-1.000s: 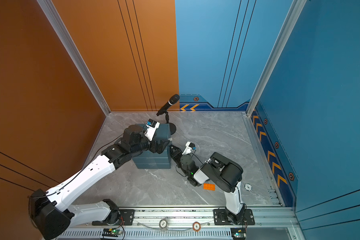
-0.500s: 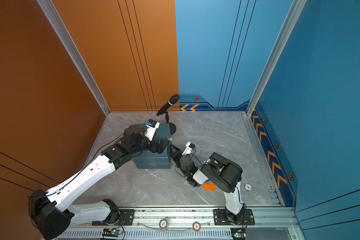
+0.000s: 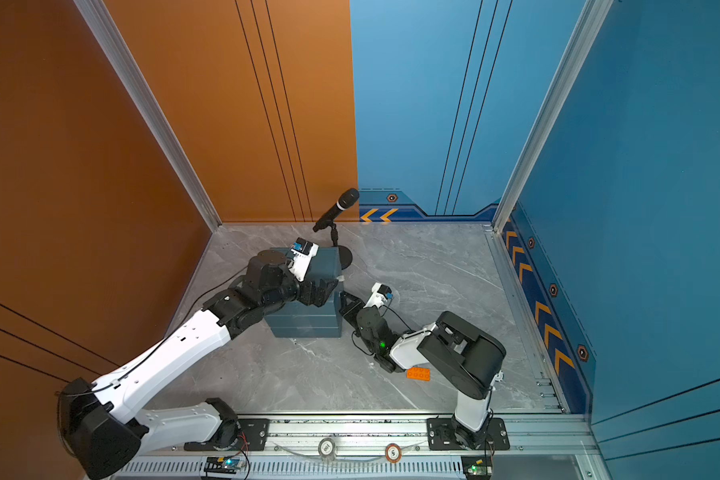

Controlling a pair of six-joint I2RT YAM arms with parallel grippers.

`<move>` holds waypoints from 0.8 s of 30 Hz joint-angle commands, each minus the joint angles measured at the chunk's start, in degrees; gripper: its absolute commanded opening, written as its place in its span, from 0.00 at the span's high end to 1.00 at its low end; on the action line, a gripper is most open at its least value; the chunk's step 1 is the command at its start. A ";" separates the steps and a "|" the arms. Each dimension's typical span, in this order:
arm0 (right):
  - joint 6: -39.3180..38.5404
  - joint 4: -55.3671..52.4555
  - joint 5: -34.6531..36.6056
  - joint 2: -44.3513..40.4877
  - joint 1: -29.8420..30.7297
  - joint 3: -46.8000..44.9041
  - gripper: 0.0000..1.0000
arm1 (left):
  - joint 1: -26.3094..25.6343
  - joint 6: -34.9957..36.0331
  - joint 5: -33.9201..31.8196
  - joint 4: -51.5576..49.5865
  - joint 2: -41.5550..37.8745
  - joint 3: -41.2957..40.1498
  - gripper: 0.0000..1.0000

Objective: Take the mice out of the drawer
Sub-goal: Open the drawer in the storage box.

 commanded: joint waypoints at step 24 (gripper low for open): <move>-3.41 -4.23 -0.44 -3.98 -1.61 -0.69 0.66 | -0.18 0.09 -1.27 -0.97 -0.69 0.05 0.02</move>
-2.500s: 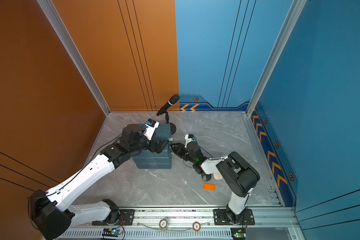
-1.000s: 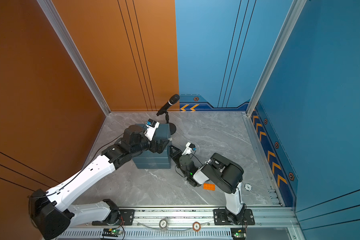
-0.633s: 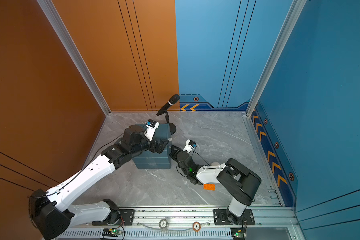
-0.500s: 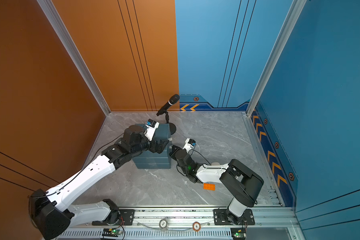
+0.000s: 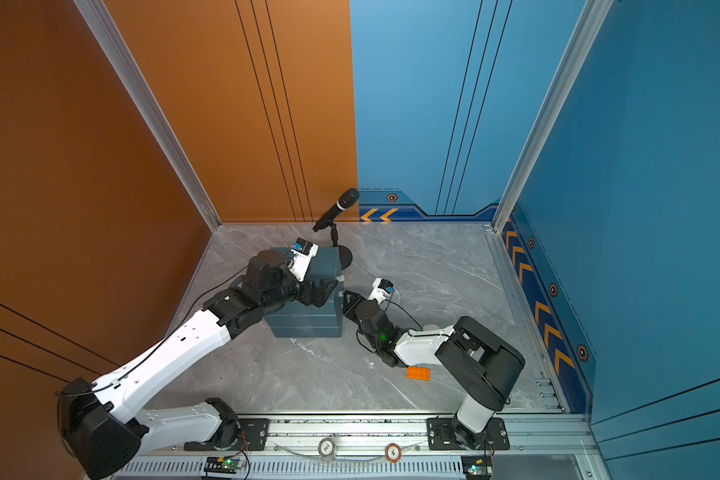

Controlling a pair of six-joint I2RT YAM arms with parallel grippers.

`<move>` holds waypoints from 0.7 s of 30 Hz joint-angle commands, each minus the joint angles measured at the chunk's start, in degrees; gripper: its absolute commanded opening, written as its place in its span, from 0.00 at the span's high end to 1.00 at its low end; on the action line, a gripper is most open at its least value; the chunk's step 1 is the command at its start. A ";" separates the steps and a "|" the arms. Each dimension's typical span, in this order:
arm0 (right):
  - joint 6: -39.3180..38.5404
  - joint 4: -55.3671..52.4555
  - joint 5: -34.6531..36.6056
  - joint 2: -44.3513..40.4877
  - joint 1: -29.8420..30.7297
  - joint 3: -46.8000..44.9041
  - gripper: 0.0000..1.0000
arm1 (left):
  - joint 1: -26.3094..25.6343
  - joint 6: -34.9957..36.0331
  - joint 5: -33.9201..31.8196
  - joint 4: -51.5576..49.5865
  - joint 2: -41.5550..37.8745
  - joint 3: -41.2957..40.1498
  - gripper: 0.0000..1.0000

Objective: Take the mice out of the drawer
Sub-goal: Open the drawer in the storage box.

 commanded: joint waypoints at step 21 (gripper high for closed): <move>7.43 9.62 -0.60 5.53 0.95 2.65 0.56 | -0.33 0.10 -1.02 -0.66 -1.20 0.00 0.02</move>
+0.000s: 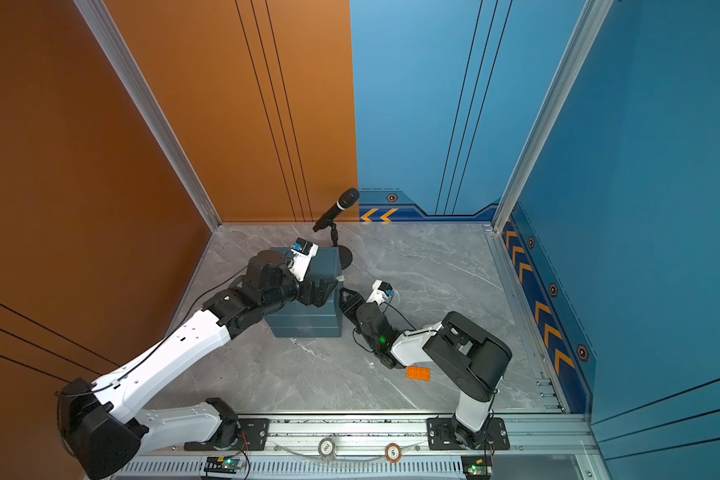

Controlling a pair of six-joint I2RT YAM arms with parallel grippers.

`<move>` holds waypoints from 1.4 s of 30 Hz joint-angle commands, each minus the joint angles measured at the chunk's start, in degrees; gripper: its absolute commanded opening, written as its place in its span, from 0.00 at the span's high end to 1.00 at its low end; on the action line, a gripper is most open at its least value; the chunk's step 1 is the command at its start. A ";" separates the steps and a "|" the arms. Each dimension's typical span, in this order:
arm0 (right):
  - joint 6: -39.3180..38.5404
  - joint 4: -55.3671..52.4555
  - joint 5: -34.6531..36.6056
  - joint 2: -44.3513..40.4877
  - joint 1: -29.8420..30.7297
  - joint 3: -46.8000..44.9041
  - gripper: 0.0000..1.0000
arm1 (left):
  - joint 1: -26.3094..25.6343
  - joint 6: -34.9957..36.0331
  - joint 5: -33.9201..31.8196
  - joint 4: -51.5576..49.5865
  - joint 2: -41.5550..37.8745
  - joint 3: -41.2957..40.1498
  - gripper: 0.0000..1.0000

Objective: Take the mice out of the drawer
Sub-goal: Open the drawer in the storage box.

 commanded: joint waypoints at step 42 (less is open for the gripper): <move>-9.23 -17.36 13.68 1.29 6.20 9.55 1.00 | -0.77 0.79 -2.64 -1.01 -1.18 0.00 0.02</move>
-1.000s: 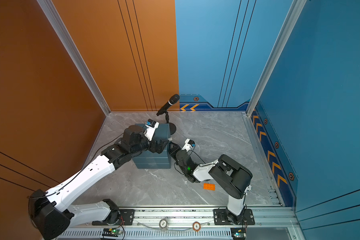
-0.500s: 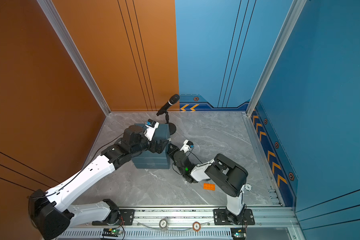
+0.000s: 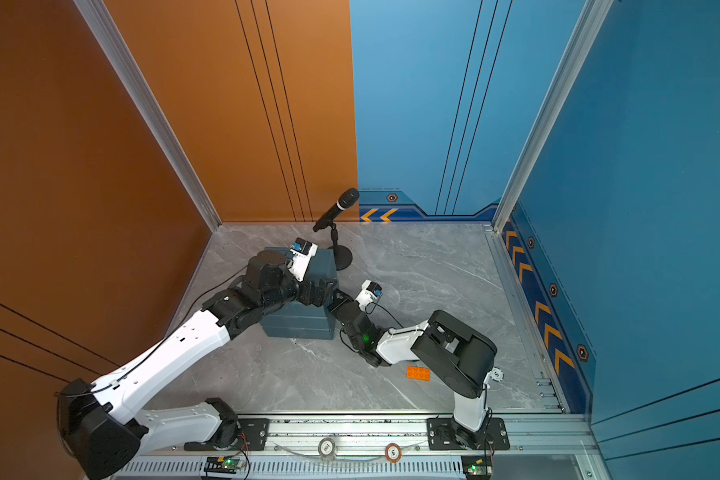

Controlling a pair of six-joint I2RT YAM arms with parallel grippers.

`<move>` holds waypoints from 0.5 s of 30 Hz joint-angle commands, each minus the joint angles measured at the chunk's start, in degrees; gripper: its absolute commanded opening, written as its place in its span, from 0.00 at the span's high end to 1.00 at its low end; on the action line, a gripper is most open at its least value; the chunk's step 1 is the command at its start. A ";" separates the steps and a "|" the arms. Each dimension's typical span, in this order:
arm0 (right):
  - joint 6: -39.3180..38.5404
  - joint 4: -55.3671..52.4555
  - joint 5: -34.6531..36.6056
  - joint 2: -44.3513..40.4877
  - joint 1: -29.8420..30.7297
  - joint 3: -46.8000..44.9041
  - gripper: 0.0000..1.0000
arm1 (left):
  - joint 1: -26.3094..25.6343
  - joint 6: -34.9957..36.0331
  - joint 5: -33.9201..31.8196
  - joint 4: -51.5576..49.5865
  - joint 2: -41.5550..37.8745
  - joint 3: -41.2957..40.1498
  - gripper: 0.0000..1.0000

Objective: Take the mice out of the drawer
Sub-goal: Open the drawer in the storage box.

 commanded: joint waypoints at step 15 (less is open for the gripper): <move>-14.07 -21.93 11.31 -7.76 0.58 1.40 1.00 | -0.44 1.19 -2.55 -1.00 -1.50 -0.01 0.02</move>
